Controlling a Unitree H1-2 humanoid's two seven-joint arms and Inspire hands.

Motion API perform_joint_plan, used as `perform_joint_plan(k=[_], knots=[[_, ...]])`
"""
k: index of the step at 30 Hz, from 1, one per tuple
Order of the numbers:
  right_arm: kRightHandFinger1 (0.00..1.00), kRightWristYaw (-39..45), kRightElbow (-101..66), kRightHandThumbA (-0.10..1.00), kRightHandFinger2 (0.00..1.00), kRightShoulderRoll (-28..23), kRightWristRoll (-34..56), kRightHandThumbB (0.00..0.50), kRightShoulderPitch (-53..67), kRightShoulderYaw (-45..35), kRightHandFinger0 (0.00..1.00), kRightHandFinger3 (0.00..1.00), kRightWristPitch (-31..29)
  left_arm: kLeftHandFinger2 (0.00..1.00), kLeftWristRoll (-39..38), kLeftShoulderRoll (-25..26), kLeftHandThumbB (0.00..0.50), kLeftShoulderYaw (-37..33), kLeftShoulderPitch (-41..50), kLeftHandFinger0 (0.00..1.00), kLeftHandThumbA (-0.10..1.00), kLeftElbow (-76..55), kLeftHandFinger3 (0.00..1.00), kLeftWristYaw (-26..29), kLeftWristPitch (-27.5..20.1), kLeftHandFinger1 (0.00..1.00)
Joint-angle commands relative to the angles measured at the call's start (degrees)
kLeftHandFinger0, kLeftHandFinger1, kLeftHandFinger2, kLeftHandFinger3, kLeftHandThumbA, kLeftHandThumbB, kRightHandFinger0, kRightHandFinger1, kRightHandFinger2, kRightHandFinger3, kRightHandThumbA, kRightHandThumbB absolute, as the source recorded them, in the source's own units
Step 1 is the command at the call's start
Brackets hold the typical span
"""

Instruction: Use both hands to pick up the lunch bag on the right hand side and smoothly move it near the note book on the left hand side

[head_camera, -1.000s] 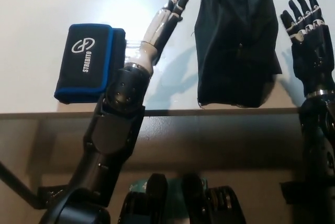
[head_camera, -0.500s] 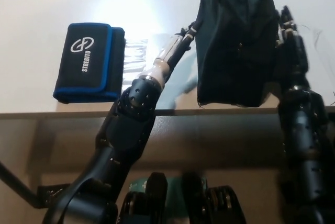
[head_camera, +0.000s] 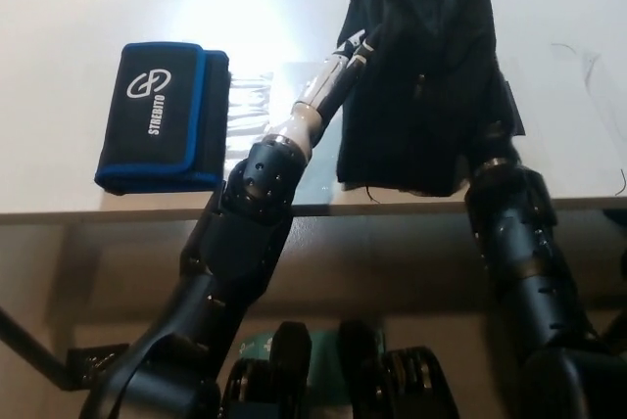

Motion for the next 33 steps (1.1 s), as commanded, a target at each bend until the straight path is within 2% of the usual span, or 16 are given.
perform_joint_plan(k=[1, 4, 6, 8, 12, 19, 30, 33], knots=[[1.0, 2.94, 0.12, 1.0, 1.0, 3.08, -1.9, 0.352, -3.61, 2.22, 1.0, 1.0, -1.52, 1.0, -0.47, -0.2, 0.402, 0.21, 0.24, 1.0, 1.0, -6.07, 1.0, 0.77, -1.79, 1.0], [1.0, 2.44, -0.37, 1.0, 1.0, 3.73, -1.89, 0.35, -3.5, 2.54, 1.0, 1.0, -1.34, 1.0, -1.98, 0.06, 0.4, 1.33, 1.55, 1.0, 1.0, -7.38, 1.0, 0.47, -2.87, 1.0], [1.0, 2.17, -0.75, 1.0, 1.0, 4.23, -2.14, 0.347, -3.42, 3.11, 1.0, 1.0, -1.21, 1.0, -2.94, 0.27, 0.418, 2.37, 3.12, 1.0, 1.0, -9.88, 1.0, 0.31, -2.11, 1.0], [1.0, 2.21, -0.5, 1.0, 1.0, 4.62, -2.37, 0.332, -3.57, 3.63, 1.0, 1.0, -1.18, 1.0, -4.57, 0.37, 0.389, 3.64, 4.79, 1.0, 1.0, -12.24, 1.0, -0.36, -1.86, 1.0], [1.0, 1.16, 0.26, 1.0, 1.0, 5.66, -3.97, 0.343, -4.21, 5.28, 1.0, 1.0, -2.22, 1.0, -4.53, 1.91, 0.394, 4.78, 7.51, 1.0, 1.0, -15.01, 1.0, -0.14, -2.45, 1.0], [1.0, 0.6, 2.19, 1.0, 1.0, 7.3, -4.66, 0.345, -5.64, 5.98, 1.0, 1.0, -3.29, 1.0, -5.68, 5.44, 0.365, 6.21, 10.46, 1.0, 1.0, -18.88, 1.0, -1.16, -1.11, 1.0], [1.0, 1.26, 6.47, 1.0, 1.0, 8.71, -6.38, 0.372, -9.31, 6.09, 1.0, 1.0, -5.97, 1.0, -7.99, 10.01, 0.377, 8.59, 9.23, 1.0, 1.0, -18.24, 1.0, -2.26, -0.03, 1.0], [1.0, 0.63, 6.84, 1.0, 1.0, 9.1, -6.85, 0.347, -10.35, 6.22, 1.0, 1.0, -6.11, 1.0, -8.41, 10.99, 0.341, 8.97, 8.05, 1.0, 1.0, -16.48, 1.0, -2.83, -0.97, 1.0]])
